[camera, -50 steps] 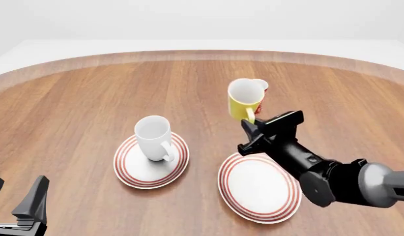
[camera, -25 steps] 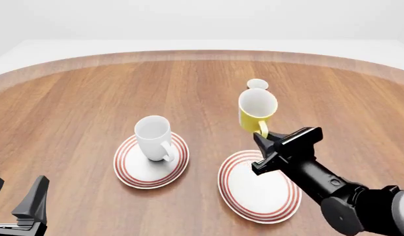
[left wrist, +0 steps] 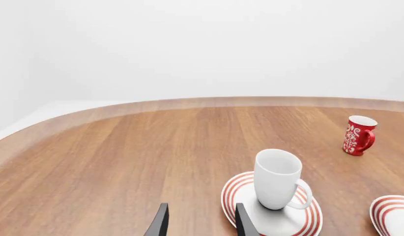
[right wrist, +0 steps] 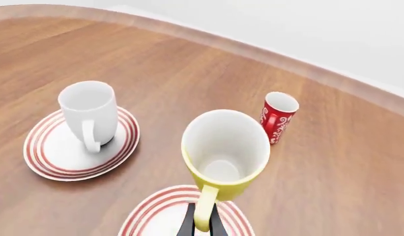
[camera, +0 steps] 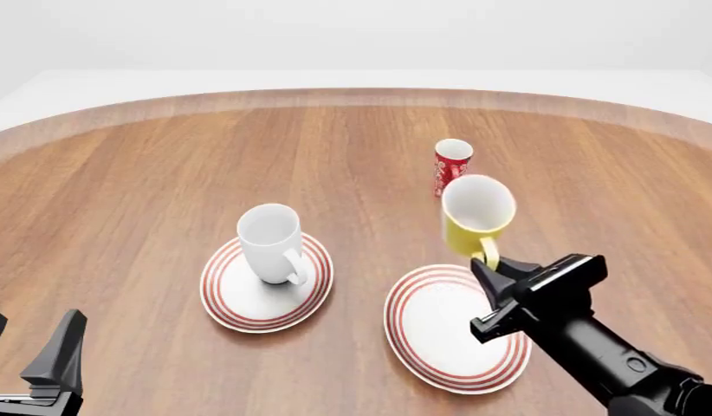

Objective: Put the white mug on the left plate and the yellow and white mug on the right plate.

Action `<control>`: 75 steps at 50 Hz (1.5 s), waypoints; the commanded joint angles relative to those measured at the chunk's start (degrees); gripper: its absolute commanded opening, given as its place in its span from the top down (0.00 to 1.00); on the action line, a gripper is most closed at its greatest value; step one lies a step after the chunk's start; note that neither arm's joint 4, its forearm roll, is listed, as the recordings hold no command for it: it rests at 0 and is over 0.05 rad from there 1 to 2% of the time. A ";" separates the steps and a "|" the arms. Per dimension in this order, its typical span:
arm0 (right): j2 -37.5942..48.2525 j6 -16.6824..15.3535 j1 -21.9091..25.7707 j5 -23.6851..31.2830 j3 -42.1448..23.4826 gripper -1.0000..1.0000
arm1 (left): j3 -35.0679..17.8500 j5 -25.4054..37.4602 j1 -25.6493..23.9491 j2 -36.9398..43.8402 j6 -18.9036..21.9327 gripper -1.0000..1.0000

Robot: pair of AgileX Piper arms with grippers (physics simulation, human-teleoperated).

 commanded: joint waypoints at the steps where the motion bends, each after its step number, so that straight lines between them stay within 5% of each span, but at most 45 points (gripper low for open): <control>1: -5.90 -0.33 -0.85 1.98 4.38 1.00 | 0.00 0.00 0.00 0.00 0.00 0.00; 37: -17.51 1.19 -0.84 7.56 11.09 1.00 | 0.00 0.00 0.00 0.00 0.00 0.00; 44: -23.09 3.00 0.20 12.51 13.12 1.00 | 0.00 0.00 0.00 0.00 0.00 0.00; 67: -9.90 5.41 3.85 3.18 13.15 1.00 | 0.00 0.00 0.00 0.00 0.00 0.00; 75: -0.41 5.96 4.58 -4.10 13.15 1.00 | 0.00 0.00 0.00 0.00 0.00 0.00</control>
